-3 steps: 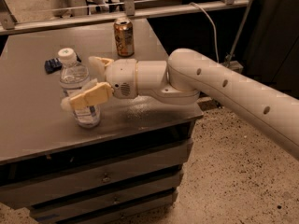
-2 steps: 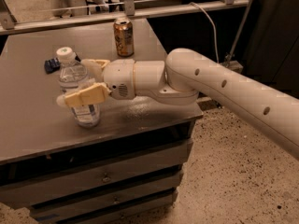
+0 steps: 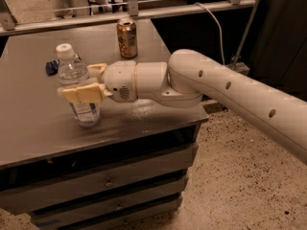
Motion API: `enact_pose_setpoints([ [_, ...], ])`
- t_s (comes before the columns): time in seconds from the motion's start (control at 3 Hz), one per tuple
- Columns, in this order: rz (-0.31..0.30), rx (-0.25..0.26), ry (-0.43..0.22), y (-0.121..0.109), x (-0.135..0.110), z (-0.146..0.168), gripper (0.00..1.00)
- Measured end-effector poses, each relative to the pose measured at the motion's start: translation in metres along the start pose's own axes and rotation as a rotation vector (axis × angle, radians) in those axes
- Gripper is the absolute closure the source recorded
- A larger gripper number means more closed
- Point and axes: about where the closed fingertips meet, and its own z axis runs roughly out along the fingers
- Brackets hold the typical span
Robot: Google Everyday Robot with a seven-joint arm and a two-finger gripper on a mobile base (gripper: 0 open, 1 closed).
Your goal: Move blue plastic bottle near orange can
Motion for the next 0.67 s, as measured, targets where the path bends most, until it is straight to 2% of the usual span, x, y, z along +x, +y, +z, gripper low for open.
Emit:
enact_pose_setpoints([
  [0.33, -0.001, -0.004, 0.000, 0.0016, -0.0007, 0.0020, 0.88],
  [0.67, -0.001, 0.003, -0.008, 0.0063, -0.0009, 0.0037, 1.00],
])
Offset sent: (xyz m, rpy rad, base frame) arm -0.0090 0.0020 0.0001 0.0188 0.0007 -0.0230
